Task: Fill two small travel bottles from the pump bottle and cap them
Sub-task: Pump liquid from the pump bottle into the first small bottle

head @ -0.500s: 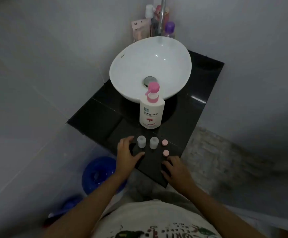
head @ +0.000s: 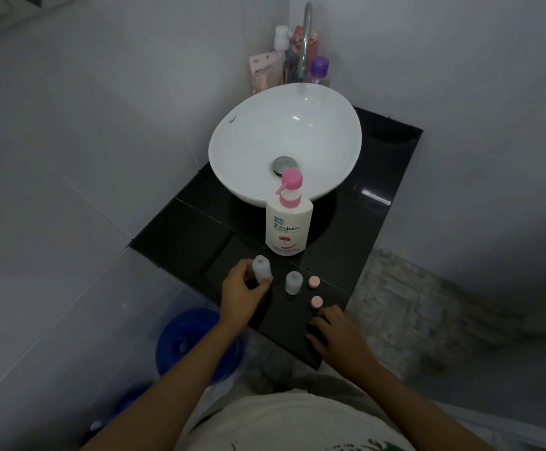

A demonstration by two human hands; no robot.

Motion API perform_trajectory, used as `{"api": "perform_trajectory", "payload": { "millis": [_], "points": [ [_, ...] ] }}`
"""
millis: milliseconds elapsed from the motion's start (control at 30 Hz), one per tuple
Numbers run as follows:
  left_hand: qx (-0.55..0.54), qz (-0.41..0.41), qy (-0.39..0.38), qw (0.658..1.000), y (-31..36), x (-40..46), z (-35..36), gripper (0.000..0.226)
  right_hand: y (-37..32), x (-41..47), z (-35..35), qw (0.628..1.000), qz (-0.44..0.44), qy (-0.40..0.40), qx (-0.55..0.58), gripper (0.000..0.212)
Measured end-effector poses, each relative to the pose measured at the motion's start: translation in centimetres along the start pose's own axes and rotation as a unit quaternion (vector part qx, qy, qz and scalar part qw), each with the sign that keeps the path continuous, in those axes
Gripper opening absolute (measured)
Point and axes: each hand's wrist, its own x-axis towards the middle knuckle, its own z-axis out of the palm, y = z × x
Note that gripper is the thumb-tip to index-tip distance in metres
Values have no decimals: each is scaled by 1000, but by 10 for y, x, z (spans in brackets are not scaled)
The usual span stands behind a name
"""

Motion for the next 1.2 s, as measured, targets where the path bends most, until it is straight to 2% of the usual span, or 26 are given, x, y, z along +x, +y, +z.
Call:
{"api": "perform_trajectory", "payload": {
  "millis": [100,233,333,400,533,667,833,1200],
  "points": [
    [-34,25,25,999,17,3,-13,32,-17,18,-38,993,-19,86,84,22],
    [-36,65,45,996,43,12,-29,32,-41,88,-120,939,-6,274,207,20],
    [-6,80,51,995,55,19,-35,35,-53,151,-169,908,33,327,259,23],
    [2,85,51,995,61,23,-36,35,-58,185,-181,914,56,294,272,22],
    [16,92,55,994,72,28,-38,36,-55,223,-172,940,88,162,288,27],
    [29,107,62,992,85,30,-42,35,-47,232,-162,933,103,70,337,33],
    [46,144,59,987,101,29,-45,33,-46,233,-155,924,92,79,362,41],
    [87,159,68,981,114,32,-51,40,-46,236,-152,921,86,101,367,40]
  ]
}}
